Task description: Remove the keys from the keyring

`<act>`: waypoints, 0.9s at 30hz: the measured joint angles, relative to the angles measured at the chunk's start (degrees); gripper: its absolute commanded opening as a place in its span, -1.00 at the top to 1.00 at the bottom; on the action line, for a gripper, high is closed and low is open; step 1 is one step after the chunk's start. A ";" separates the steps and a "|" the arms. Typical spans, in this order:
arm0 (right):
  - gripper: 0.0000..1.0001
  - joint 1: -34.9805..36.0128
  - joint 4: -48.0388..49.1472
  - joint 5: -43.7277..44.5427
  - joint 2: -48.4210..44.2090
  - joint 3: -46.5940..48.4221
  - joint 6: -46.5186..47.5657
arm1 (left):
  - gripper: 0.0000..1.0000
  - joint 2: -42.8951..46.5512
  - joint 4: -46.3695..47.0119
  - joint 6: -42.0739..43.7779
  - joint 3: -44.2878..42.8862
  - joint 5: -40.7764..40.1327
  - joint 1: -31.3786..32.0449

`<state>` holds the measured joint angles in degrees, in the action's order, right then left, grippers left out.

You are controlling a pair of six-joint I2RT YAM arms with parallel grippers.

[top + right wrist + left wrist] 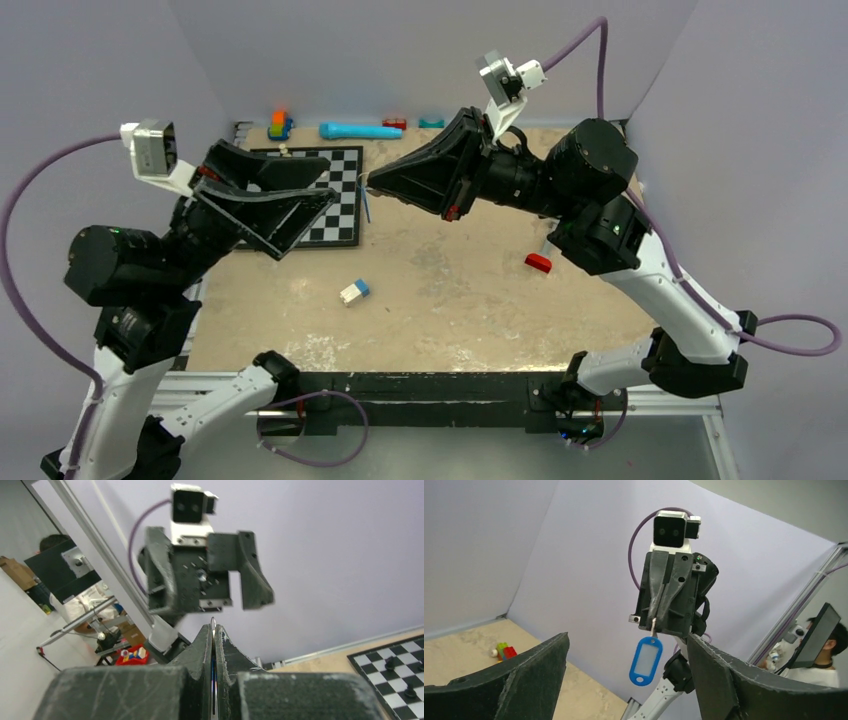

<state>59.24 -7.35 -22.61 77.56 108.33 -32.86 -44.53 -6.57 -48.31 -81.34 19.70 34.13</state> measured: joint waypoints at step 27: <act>1.00 0.00 -26.97 -2.45 2.91 11.85 10.80 | -0.15 -17.77 -34.56 24.87 -27.39 23.23 -0.04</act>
<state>59.24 -34.33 -25.06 80.47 120.18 -22.06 -62.30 -41.12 -23.44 -108.73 42.94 34.09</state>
